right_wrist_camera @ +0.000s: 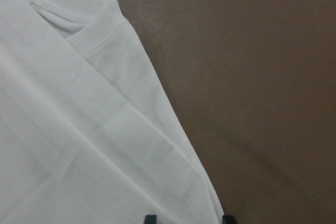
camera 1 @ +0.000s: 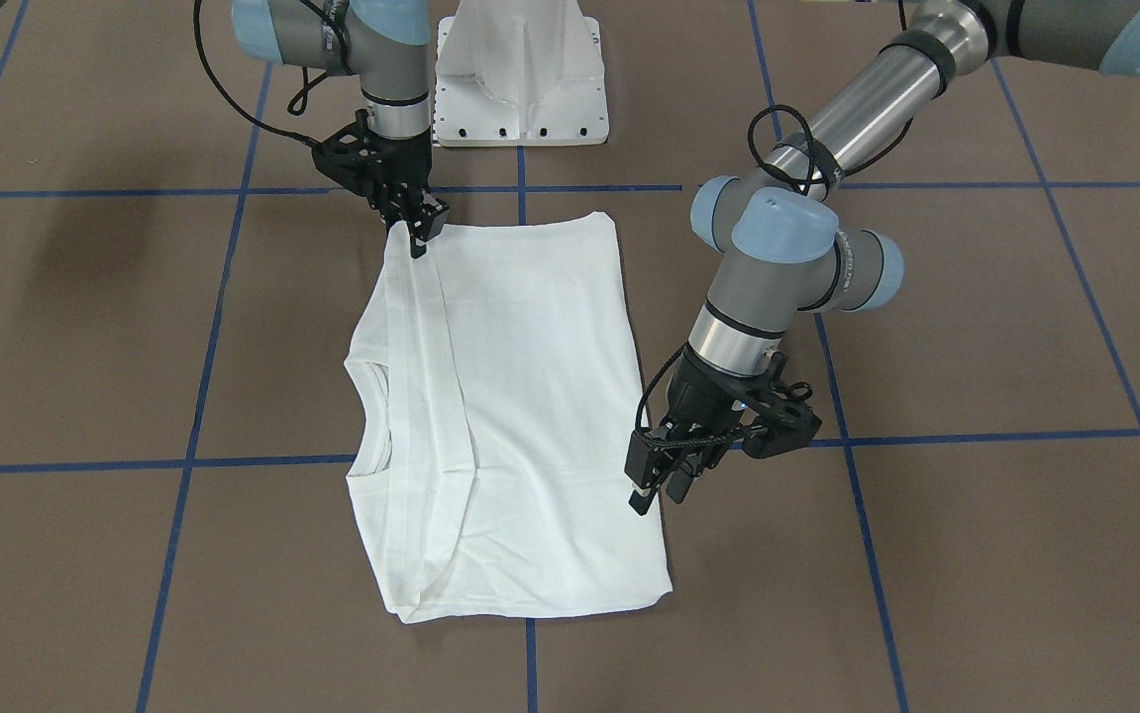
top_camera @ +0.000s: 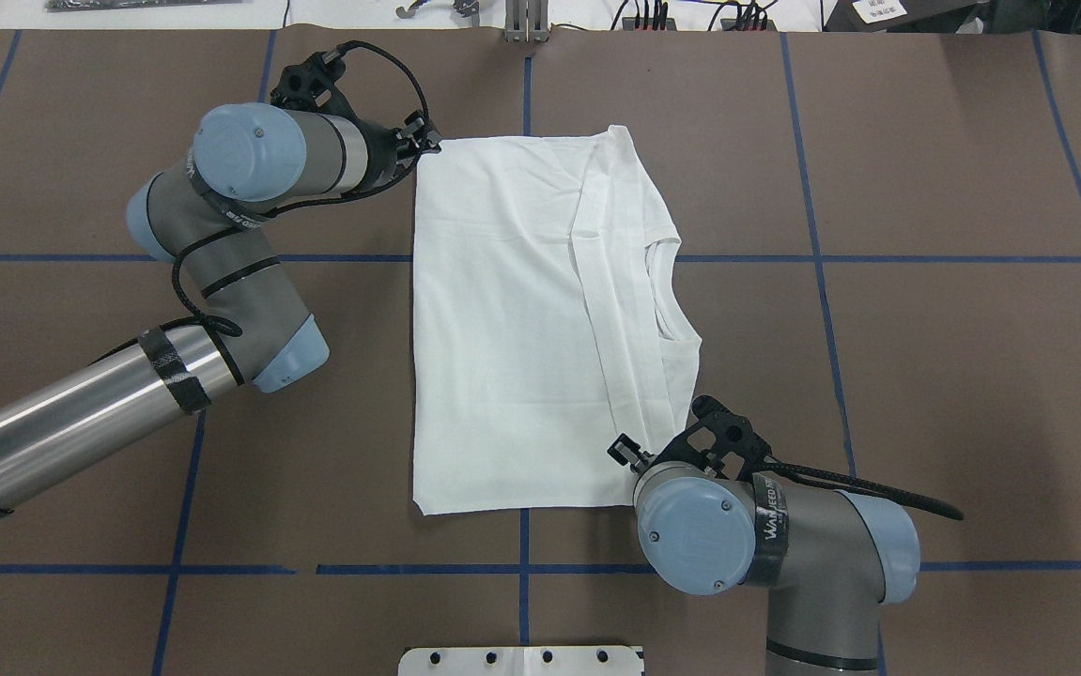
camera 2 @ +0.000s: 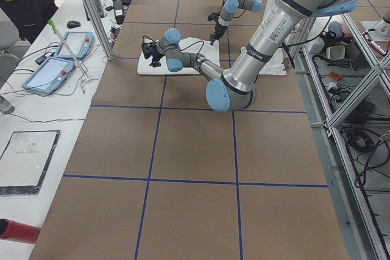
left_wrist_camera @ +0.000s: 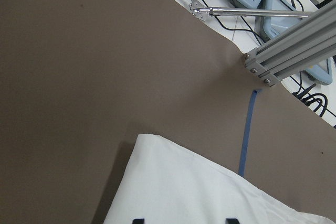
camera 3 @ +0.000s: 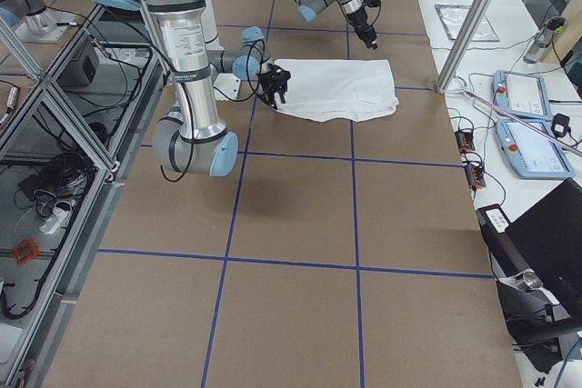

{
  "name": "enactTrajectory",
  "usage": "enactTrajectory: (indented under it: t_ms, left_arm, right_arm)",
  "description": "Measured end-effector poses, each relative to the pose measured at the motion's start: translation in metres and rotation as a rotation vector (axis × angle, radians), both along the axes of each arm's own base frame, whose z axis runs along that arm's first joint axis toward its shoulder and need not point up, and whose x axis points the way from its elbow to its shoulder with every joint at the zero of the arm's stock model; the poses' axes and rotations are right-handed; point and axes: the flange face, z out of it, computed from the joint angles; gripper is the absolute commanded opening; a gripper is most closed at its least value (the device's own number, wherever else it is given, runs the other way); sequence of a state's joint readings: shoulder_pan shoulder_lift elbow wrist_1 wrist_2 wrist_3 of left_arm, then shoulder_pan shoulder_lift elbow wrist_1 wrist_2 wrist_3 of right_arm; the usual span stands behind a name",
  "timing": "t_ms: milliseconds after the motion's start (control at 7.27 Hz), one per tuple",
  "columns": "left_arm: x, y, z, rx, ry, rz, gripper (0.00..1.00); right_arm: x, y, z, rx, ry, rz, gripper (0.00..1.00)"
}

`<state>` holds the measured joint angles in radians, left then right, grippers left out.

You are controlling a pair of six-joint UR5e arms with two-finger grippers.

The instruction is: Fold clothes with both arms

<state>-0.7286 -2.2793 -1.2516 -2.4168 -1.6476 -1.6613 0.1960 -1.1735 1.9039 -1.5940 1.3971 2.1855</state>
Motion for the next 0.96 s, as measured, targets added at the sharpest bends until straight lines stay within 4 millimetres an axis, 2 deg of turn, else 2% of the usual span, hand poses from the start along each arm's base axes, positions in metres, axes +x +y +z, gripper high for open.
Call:
enactTrajectory:
  t_ms: [688, 963]
  left_arm:
    - [-0.0003, 0.0059, 0.0010, -0.022, 0.020, -0.005, 0.60]
    - [-0.0008, 0.0069, 0.0002, -0.023, 0.023, -0.005, 0.60]
  right_arm:
    - [-0.0038, 0.0042, -0.0018, -0.007, -0.008, 0.005, 0.56]
    - [-0.0062, 0.0037, -0.0047, -0.005, -0.010, 0.004, 0.29]
